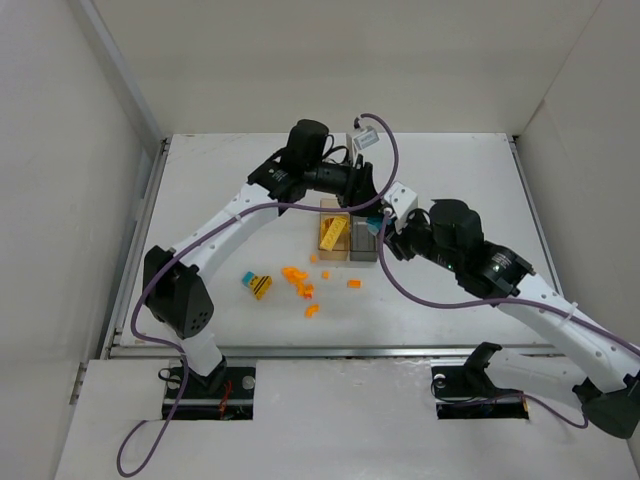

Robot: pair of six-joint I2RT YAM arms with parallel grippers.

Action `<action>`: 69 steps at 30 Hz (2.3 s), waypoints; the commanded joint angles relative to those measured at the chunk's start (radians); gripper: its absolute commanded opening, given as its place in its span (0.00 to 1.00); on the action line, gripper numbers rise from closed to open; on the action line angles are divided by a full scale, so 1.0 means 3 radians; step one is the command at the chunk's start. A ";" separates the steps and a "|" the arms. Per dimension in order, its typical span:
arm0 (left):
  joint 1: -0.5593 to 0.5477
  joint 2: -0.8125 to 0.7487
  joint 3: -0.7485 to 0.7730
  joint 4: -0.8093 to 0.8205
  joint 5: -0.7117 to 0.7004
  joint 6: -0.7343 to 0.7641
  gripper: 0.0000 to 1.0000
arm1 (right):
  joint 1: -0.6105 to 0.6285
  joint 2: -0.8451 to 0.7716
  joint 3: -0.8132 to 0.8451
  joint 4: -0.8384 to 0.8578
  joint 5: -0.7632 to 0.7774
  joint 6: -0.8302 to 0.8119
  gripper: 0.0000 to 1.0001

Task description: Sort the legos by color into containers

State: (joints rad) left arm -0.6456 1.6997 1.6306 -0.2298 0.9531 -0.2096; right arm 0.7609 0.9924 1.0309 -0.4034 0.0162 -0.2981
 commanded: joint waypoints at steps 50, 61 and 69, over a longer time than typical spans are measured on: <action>0.0363 -0.0067 0.0067 -0.0533 -0.2466 0.0121 0.00 | -0.0890 0.1989 0.0536 0.0818 -0.0273 0.1633 0.18; 0.0363 0.0036 -0.0066 -0.0379 -0.2277 0.0090 0.00 | -0.0992 0.2357 0.0807 0.0680 -0.0207 0.1751 0.59; 0.0363 0.0133 -0.0327 0.0085 -0.1935 0.0131 0.00 | -0.1099 0.2322 0.1073 0.0527 -0.0238 0.1684 1.00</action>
State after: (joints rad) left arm -0.5365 1.7252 1.5654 -0.3065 0.3145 -0.1726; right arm 0.4416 1.7153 1.2858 -0.2523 -0.0528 0.2127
